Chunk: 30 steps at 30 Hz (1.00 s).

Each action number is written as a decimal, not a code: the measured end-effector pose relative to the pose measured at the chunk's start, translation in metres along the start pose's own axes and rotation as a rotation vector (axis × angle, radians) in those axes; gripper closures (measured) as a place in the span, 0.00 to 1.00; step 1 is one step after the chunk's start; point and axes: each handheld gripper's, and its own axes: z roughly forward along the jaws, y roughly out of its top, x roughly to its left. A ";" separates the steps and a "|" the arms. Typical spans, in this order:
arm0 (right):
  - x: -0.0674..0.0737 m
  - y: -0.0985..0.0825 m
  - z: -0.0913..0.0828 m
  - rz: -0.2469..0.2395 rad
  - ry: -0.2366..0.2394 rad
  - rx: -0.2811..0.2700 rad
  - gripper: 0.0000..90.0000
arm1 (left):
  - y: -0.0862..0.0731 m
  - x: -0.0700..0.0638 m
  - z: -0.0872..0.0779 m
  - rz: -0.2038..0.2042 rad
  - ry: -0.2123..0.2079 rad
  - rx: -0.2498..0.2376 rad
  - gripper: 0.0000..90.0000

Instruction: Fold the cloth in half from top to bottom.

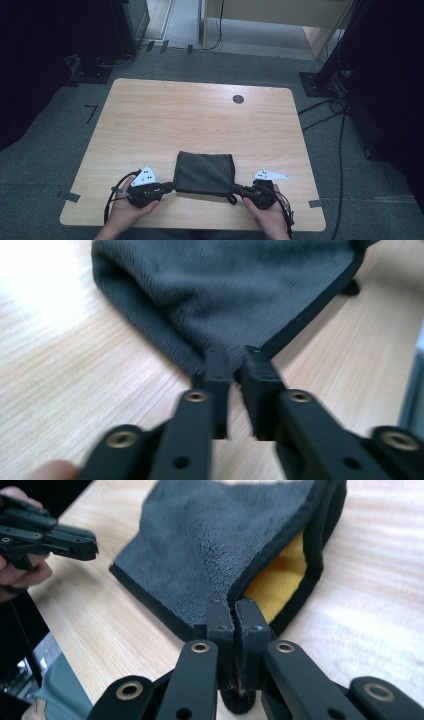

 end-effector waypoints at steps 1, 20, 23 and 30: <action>-0.001 -0.001 0.002 0.008 -0.001 0.013 0.96 | -0.001 -0.001 0.002 0.013 0.008 0.010 0.85; -0.006 -0.005 0.014 0.016 -0.014 0.071 0.95 | 0.001 -0.014 0.008 0.120 0.071 0.038 1.00; -0.005 -0.004 0.011 0.016 -0.012 0.062 0.95 | 0.005 -0.010 -0.008 0.104 0.029 -0.013 1.00; -0.005 -0.005 0.013 0.012 -0.007 0.072 0.95 | -0.004 -0.003 -0.001 0.050 0.059 0.015 0.83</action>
